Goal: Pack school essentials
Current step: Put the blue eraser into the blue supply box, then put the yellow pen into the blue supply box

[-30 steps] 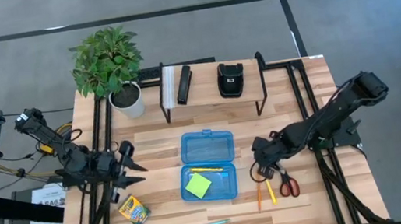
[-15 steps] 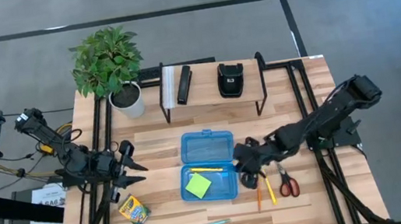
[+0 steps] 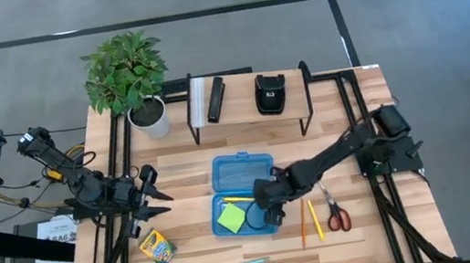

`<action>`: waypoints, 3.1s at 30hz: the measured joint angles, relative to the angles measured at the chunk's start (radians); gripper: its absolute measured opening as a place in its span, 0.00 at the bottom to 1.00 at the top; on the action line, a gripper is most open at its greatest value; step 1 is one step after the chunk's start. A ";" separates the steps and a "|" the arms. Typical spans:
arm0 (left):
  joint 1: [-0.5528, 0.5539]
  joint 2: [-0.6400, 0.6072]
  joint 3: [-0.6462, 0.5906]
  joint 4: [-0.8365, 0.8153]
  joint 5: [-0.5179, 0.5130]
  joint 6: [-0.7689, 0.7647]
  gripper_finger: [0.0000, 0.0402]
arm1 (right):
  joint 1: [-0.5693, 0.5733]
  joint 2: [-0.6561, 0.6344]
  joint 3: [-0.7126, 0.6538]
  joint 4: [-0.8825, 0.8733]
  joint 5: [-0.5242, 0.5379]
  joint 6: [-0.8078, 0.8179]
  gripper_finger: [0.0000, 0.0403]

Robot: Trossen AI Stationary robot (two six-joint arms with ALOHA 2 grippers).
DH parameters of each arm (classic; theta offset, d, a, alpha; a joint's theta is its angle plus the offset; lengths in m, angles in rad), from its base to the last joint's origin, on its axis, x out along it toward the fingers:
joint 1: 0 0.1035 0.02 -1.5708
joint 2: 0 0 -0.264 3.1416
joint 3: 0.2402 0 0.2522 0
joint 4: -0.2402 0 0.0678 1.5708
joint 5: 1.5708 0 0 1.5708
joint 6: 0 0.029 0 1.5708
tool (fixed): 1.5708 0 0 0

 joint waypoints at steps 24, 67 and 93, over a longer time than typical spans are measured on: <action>0.000 0.008 0.000 -0.002 0.006 -0.019 0.27 | 0.112 -0.153 0.005 -0.479 0.023 0.326 0.56; 0.000 0.008 0.000 0.003 0.005 -0.029 0.27 | 0.308 -0.203 -0.305 -0.174 -0.061 0.761 0.09; 0.000 0.008 0.000 0.003 -0.002 -0.025 0.27 | -0.001 0.074 0.383 -0.254 0.038 -0.190 0.07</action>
